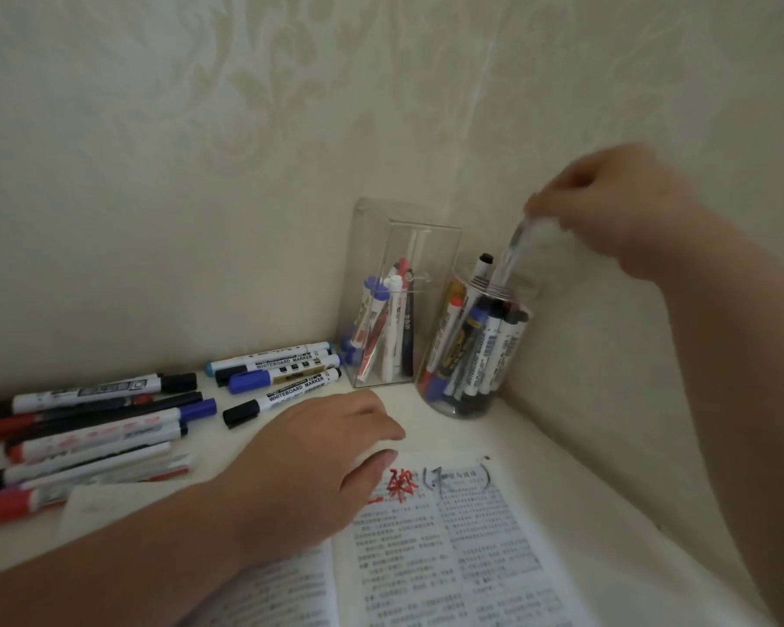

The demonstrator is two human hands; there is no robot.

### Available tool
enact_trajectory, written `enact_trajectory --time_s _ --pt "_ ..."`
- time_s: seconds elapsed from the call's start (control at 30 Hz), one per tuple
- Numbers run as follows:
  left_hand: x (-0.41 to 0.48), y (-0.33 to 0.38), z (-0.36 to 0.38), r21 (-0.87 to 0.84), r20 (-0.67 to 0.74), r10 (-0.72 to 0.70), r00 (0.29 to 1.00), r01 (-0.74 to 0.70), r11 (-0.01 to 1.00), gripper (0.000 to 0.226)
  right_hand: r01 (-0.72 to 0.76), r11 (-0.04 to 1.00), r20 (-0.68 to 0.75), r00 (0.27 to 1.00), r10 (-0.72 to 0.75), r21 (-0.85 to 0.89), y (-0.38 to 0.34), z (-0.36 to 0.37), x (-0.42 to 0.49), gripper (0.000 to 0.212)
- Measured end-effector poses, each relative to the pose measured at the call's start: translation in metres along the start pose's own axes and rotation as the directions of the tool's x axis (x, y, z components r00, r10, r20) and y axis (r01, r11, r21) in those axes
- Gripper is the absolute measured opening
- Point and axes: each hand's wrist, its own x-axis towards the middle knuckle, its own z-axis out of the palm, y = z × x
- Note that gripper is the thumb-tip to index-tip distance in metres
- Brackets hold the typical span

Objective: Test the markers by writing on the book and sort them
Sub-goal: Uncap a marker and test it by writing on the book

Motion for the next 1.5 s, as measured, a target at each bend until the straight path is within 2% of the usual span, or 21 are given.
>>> enact_trajectory --time_s 0.07,0.13,0.2,0.27,0.3,0.37,0.43,0.57,0.63,0.77,0.87,1.03,1.33,1.5 --pt "0.0 0.0 0.0 -0.008 0.0 -0.038 0.999 0.038 0.999 0.041 0.181 0.946 -0.278 0.955 -0.104 0.27 -0.001 -0.017 -0.014 0.008" --pt "0.0 0.0 -0.001 -0.021 -0.035 -0.078 0.996 0.077 0.997 0.049 0.33 0.801 -0.385 0.913 -0.136 0.499 -0.003 -0.021 -0.034 0.008" --pt "-0.001 0.003 -0.003 -0.046 -0.1 -0.096 0.99 0.092 0.995 0.052 0.325 0.678 -0.312 0.939 -0.147 0.659 -0.002 -0.006 -0.057 0.014" --pt "0.0 0.006 -0.004 -0.092 -0.137 -0.116 0.984 0.104 0.99 0.054 0.201 0.658 -0.12 0.979 -0.167 0.726 0.0 0.022 -0.082 0.013" --pt "0.001 0.008 -0.003 -0.106 -0.138 -0.121 0.983 0.107 0.989 0.051 0.117 0.663 0.008 0.983 -0.181 0.739 0.003 0.037 -0.094 0.01" --pt "0.002 0.011 -0.001 -0.08 -0.104 -0.108 0.989 0.099 0.992 0.028 -0.04 0.658 0.22 0.956 -0.193 0.752 0.012 0.064 -0.115 0.006" --pt "0.003 0.014 0.001 -0.063 -0.055 -0.105 0.993 0.102 0.993 0.023 -0.129 0.6 0.289 0.94 -0.179 0.79 0.022 0.083 -0.129 0.007" --pt "0.001 0.011 0.004 -0.174 -0.067 -0.213 0.975 0.199 0.965 0.03 -0.085 0.506 0.189 0.969 -0.159 0.858 0.037 0.099 -0.137 0.007" --pt "0.0 0.012 0.006 -0.228 -0.061 -0.232 0.971 0.213 0.95 0.028 -0.092 0.485 0.201 0.963 -0.179 0.87 0.042 0.105 -0.138 0.008" --pt "0.002 0.022 0.005 -0.294 0.01 -0.179 0.984 0.173 0.94 0.02 -0.182 0.5 0.366 0.882 -0.298 0.847 0.044 0.117 -0.147 0.01" --pt "0.005 0.023 0.001 -0.319 0.035 -0.114 0.993 0.119 0.94 0.016 -0.242 0.494 0.421 0.859 -0.292 0.835 0.041 0.122 -0.152 0.017" --pt "0.007 0.018 0.0 -0.311 0.044 -0.105 0.993 0.114 0.944 0.021 -0.24 0.518 0.43 0.857 -0.284 0.821 0.045 0.125 -0.151 0.02" --pt "0.007 0.022 -0.003 -0.324 0.019 -0.095 0.995 0.097 0.941 0.02 -0.218 0.478 0.394 0.867 -0.306 0.851 0.047 0.128 -0.154 0.019" --pt "0.008 0.024 -0.007 -0.377 0.053 -0.058 0.997 0.074 0.923 0.017 -0.231 0.415 0.379 0.868 -0.321 0.88 0.045 0.128 -0.157 0.017"
